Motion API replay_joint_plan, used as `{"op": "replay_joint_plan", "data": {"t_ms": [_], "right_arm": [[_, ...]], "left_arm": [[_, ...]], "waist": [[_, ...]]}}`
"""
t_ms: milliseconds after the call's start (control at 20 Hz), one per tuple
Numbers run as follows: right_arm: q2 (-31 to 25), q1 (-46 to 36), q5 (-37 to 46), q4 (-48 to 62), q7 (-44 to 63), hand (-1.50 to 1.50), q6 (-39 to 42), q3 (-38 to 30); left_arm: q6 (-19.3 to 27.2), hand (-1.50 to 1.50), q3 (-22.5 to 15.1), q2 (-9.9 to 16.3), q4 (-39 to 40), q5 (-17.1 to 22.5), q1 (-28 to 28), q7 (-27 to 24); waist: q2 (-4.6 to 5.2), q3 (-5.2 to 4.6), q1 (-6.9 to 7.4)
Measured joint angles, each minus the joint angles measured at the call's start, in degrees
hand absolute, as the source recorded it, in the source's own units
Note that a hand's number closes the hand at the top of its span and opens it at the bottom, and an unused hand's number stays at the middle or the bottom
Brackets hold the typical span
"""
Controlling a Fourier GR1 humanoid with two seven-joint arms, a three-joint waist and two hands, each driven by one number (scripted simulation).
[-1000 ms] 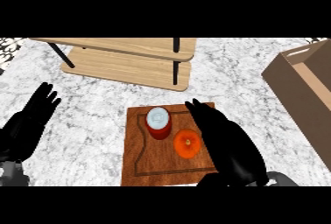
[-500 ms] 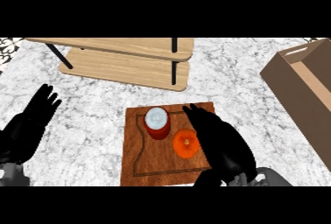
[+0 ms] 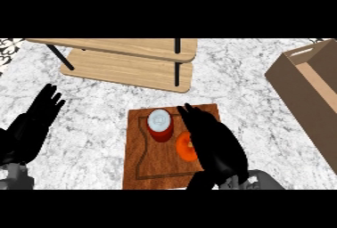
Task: Pick the squash from the cutting board and place it in the cardboard box
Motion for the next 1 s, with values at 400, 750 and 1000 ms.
{"op": "replay_joint_plan", "data": {"t_ms": [400,750,1000], "right_arm": [[2.84,-0.83,3.64,4.91,-1.33,-1.50,1.94,-0.20],[5.63,-1.20,5.26,7.60,-1.34,-1.50,3.78,-1.72],[6.79,-0.45,7.67,10.28,-1.77,-1.50,4.48,-1.84]], "left_arm": [[-1.46,0.00,1.38,0.09,-1.01,0.47,1.49,0.11],[-1.68,0.00,2.16,-0.21,-1.84,-0.07,1.84,0.21],[-2.06,0.00,1.79,-1.16,-1.47,-0.84,2.31,-0.66]], "waist": [[0.02,-0.01,0.15],[-0.03,0.00,0.04],[0.00,0.00,0.05]]}}
